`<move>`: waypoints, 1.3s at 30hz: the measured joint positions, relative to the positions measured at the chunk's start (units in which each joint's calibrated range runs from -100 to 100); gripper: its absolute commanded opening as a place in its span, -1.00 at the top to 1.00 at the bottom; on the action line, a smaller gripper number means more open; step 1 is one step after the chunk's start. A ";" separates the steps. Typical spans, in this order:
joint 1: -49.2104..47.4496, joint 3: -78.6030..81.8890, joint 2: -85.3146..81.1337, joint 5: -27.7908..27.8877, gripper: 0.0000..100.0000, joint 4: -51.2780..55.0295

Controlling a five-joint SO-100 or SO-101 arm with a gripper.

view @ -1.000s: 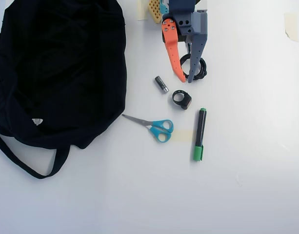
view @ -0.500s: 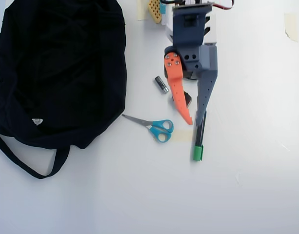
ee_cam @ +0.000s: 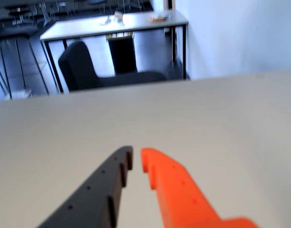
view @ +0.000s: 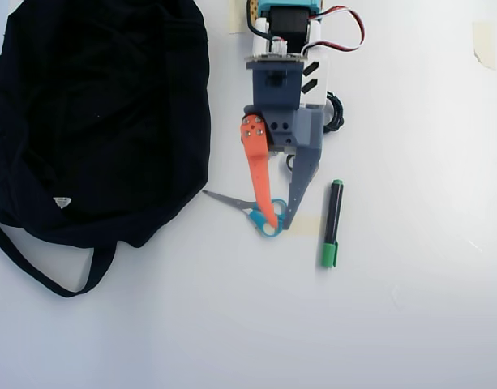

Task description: Put the cable into the black bag

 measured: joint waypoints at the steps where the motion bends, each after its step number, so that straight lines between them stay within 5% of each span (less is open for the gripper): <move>1: -0.07 1.49 0.00 0.10 0.95 0.00; 6: -2.72 6.53 0.08 6.79 0.95 0.69; 11: -6.10 7.23 -1.49 11.62 0.95 12.80; 25: -14.84 7.15 -13.86 12.16 0.95 61.49; 39: -17.49 11.71 -14.78 8.60 0.95 74.54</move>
